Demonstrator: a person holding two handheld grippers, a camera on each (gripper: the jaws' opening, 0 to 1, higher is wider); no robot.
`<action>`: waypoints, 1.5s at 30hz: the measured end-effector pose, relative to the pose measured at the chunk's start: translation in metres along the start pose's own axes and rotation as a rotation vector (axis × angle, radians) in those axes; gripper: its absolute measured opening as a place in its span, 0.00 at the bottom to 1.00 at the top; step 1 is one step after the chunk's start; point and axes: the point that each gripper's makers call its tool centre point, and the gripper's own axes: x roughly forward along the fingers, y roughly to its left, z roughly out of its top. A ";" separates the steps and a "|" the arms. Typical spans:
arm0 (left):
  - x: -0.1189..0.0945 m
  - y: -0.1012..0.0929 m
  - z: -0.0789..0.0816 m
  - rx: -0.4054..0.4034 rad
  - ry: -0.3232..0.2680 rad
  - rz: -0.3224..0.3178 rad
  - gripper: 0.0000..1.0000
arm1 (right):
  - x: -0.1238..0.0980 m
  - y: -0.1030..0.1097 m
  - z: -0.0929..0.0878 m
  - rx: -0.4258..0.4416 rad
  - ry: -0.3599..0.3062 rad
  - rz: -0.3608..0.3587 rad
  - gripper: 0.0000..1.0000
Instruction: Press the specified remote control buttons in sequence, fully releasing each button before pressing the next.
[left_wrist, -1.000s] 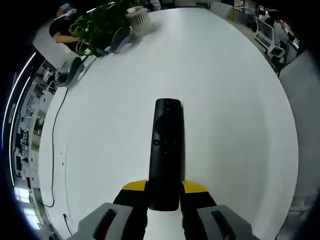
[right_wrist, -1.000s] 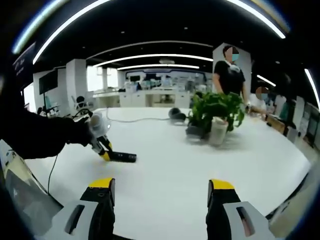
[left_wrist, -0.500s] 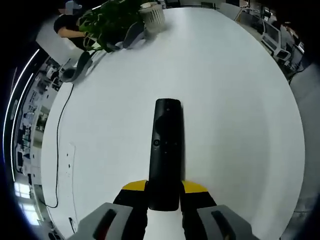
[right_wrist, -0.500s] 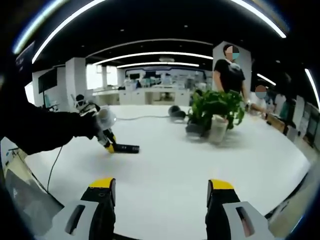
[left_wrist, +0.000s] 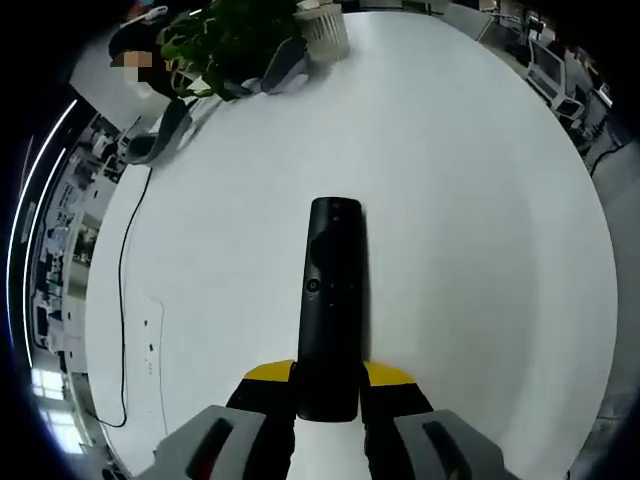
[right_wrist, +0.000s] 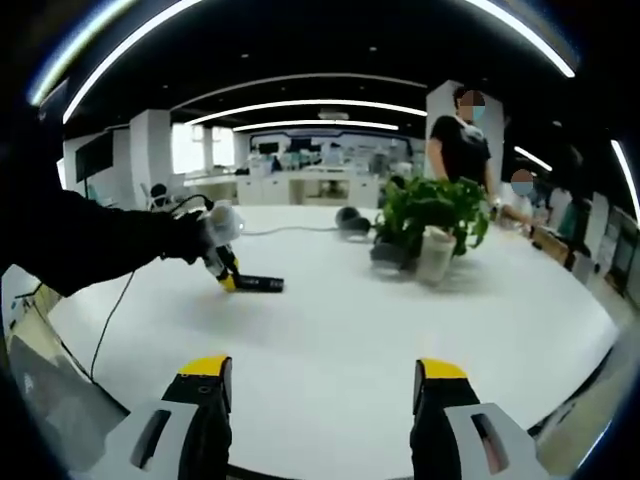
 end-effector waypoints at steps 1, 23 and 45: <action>0.001 0.000 0.000 0.004 0.003 0.000 0.24 | 0.000 0.000 0.000 0.000 0.001 -0.001 0.72; 0.001 -0.006 0.000 -0.068 -0.078 -0.061 0.26 | 0.001 0.001 -0.003 -0.008 0.021 0.002 0.70; -0.037 0.003 -0.017 -0.687 -0.357 0.112 0.53 | -0.004 -0.002 0.008 0.002 -0.049 -0.010 0.72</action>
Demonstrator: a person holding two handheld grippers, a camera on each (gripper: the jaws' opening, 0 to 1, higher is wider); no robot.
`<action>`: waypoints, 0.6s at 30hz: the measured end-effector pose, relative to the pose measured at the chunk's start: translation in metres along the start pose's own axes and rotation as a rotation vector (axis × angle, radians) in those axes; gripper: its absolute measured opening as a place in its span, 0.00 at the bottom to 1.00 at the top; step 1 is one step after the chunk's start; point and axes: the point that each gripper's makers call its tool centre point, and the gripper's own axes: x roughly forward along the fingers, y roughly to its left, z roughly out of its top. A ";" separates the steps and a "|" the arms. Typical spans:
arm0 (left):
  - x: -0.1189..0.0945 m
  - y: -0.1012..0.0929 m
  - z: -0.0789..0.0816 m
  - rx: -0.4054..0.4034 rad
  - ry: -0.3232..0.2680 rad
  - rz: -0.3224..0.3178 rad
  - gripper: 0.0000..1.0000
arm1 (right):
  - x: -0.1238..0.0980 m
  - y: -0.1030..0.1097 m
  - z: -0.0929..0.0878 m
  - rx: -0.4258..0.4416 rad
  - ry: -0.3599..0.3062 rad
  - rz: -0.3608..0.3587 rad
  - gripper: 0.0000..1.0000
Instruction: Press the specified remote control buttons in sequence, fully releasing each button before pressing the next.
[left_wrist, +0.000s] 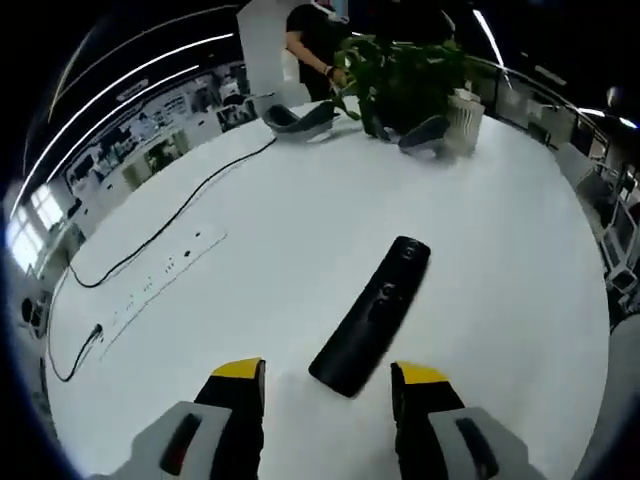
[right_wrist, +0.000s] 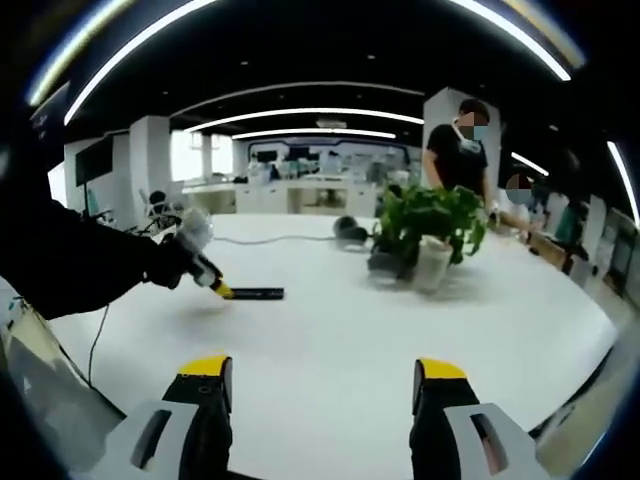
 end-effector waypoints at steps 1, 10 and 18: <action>-0.004 -0.002 0.001 -0.027 -0.018 -0.012 0.55 | 0.000 0.000 0.000 0.001 -0.001 0.000 0.73; -0.060 -0.015 0.000 -0.095 -0.129 -0.020 0.60 | -0.003 -0.001 0.006 0.017 -0.038 -0.002 0.76; -0.122 -0.044 -0.002 -0.057 -0.249 -0.023 0.76 | -0.004 -0.001 0.010 0.030 -0.064 -0.002 0.80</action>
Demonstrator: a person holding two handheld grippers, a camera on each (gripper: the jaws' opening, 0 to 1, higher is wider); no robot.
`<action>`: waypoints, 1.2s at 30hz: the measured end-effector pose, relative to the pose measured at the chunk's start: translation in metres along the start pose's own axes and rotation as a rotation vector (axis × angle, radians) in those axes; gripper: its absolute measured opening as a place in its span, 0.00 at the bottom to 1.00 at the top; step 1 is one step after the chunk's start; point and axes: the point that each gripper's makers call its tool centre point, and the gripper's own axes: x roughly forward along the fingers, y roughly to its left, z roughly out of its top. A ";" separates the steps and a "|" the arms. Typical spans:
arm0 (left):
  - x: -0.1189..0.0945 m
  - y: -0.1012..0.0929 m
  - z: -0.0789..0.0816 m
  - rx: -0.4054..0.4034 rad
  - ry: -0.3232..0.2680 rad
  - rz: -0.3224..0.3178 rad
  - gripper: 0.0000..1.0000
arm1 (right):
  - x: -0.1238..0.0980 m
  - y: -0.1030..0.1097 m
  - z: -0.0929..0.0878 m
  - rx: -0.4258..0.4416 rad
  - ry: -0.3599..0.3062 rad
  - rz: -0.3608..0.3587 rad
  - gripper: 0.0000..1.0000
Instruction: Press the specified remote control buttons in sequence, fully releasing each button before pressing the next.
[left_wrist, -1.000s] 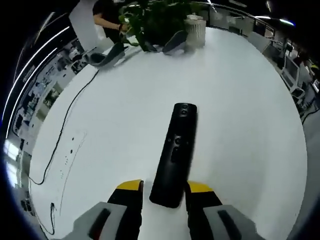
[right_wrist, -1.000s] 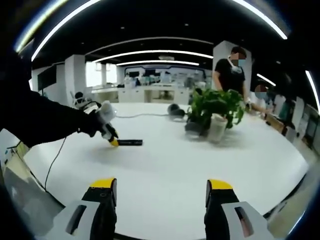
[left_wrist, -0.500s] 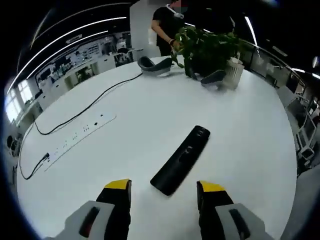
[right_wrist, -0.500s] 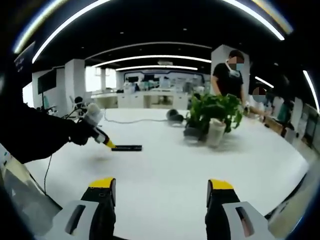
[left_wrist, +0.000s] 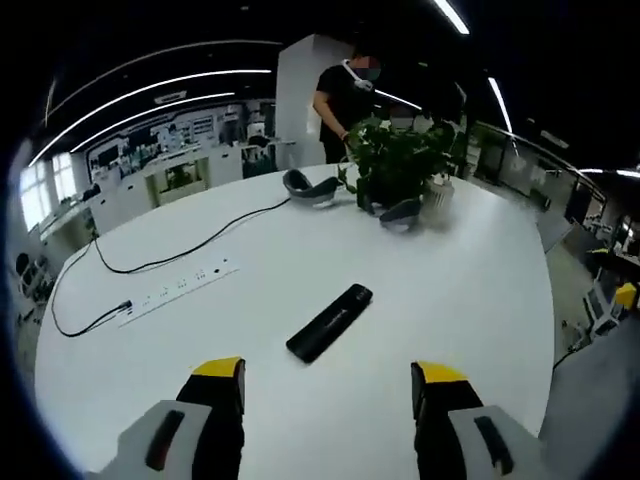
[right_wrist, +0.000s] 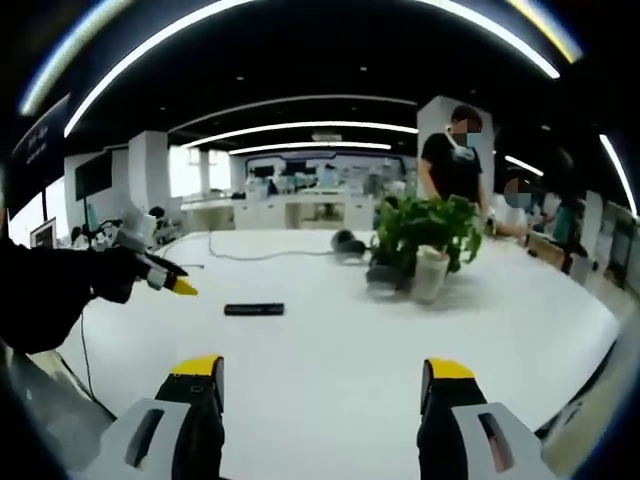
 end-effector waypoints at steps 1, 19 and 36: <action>-0.005 -0.003 0.001 0.004 -0.014 0.001 0.82 | 0.000 0.000 0.000 -0.001 -0.001 0.000 0.80; -0.109 -0.035 0.011 -0.075 -0.230 0.112 1.00 | -0.002 -0.002 0.006 0.010 -0.039 -0.014 0.93; -0.192 -0.046 -0.027 -0.207 -0.345 0.332 1.00 | -0.003 -0.002 0.010 0.015 -0.063 -0.014 0.99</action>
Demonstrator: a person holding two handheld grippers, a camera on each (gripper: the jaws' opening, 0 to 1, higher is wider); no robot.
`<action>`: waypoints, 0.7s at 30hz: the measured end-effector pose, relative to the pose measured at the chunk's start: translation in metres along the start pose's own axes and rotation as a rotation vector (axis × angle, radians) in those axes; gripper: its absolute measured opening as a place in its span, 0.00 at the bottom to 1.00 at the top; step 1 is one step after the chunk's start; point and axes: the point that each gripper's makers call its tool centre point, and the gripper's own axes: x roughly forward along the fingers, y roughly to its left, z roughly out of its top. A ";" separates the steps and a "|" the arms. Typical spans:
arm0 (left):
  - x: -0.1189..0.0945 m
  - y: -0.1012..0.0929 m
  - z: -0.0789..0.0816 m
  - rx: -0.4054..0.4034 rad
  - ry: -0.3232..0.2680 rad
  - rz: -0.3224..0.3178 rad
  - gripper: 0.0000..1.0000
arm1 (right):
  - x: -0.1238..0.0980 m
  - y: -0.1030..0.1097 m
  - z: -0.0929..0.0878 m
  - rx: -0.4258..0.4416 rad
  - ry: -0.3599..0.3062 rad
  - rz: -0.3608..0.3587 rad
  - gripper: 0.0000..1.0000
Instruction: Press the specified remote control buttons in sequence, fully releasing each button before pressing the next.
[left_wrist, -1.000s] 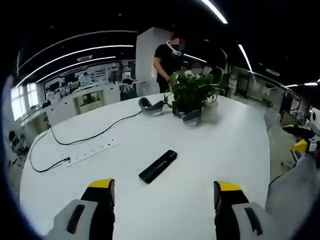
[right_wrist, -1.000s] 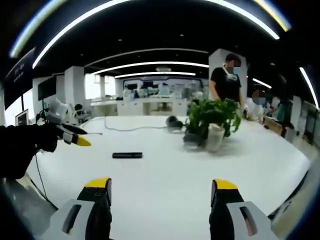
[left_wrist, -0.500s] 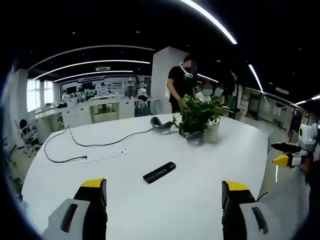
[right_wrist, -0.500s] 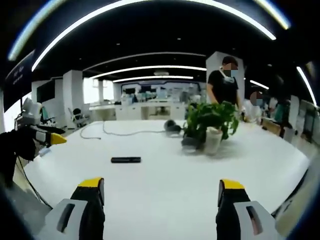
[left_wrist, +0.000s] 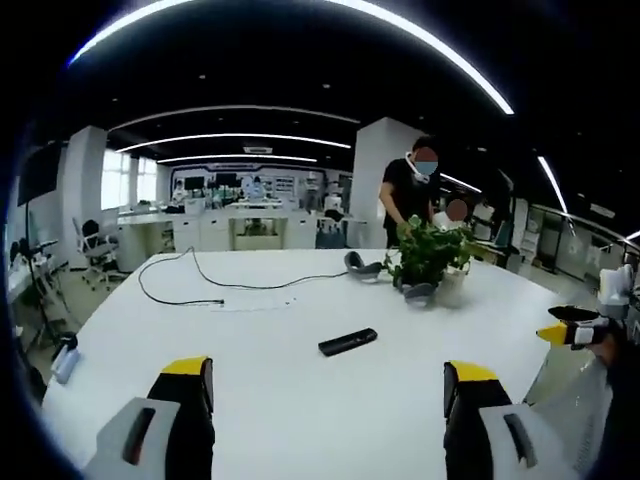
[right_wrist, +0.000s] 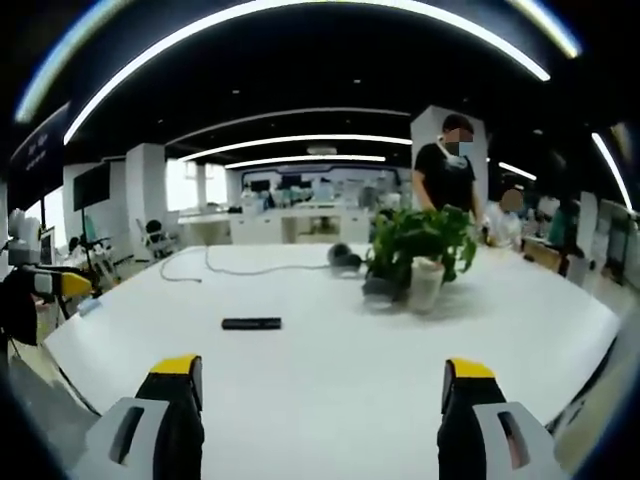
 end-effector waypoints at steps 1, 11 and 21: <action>-0.004 0.001 -0.001 -0.007 -0.010 0.011 1.00 | 0.000 0.001 -0.001 0.000 0.004 0.003 0.99; -0.030 0.007 -0.036 -0.045 -0.021 0.108 1.00 | -0.001 -0.001 0.000 -0.008 0.002 -0.009 0.95; -0.031 0.018 -0.043 -0.055 -0.033 0.192 0.98 | -0.001 -0.001 -0.003 -0.021 0.016 -0.011 0.92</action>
